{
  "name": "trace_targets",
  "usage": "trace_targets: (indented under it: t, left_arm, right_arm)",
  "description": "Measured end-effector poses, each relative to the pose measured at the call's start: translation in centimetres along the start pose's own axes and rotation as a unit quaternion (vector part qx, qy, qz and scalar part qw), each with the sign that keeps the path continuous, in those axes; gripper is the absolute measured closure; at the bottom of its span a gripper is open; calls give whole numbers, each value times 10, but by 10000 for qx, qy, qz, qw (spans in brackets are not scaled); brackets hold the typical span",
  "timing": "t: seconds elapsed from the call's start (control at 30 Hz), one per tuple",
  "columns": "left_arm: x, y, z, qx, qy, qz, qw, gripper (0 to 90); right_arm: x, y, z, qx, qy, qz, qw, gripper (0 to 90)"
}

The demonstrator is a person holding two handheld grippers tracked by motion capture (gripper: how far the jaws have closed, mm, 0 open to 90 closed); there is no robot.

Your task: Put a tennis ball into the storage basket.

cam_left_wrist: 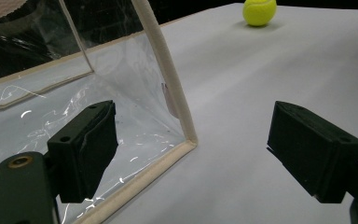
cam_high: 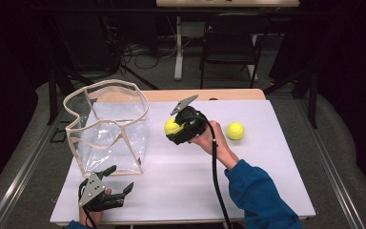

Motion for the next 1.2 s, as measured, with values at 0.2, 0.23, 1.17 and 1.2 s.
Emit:
trace_targets:
  t: [0.2, 0.23, 1.17, 1.2]
  left_arm:
    - [0, 0, -1, 6, 1, 1, 10000, 158]
    - [0, 0, 0, -2, 2, -16, 10000, 158]
    - [-1, 1, 0, -20, 12, -38, 10000, 158]
    - [-1, 1, 0, -18, 11, -37, 10000, 158]
  right_arm:
    - [-8, 1, -3, 21, 18, -45, 10000, 260]
    - [-9, 1, -3, 20, 28, -38, 10000, 260]
    - [-37, 1, -8, 22, 29, -149, 9999, 260]
    - [-37, 1, -8, 22, 29, -149, 9999, 260]
Point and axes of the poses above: each handheld gripper's, and its own axes: y roughly backward along the jaws, x roughly out of its underside, z roughly to its left, the point moved 8 cm from there along -y, roughly forward along the jaws, and after that the axes turned 8 degrees about x, right-handed, at the moved point
